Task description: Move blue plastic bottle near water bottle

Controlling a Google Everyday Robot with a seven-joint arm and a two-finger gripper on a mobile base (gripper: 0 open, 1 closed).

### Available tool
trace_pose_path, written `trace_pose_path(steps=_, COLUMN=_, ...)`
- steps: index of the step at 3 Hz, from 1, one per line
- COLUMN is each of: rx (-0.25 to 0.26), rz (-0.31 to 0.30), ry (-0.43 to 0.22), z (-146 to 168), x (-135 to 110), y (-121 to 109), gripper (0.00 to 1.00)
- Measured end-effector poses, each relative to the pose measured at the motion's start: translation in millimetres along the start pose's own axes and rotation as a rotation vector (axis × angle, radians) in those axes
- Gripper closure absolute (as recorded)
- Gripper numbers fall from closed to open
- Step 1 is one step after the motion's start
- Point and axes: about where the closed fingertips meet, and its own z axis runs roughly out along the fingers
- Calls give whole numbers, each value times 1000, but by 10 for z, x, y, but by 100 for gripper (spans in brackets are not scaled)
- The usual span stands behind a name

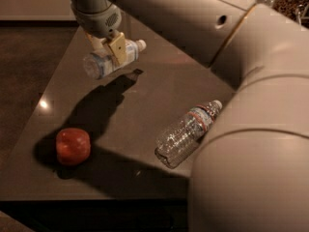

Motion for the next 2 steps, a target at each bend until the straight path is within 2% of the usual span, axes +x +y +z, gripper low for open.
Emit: trace_pose_path(steps=2, rx=40, rz=0, ry=-38, z=-174, x=-65, y=598, gripper=100)
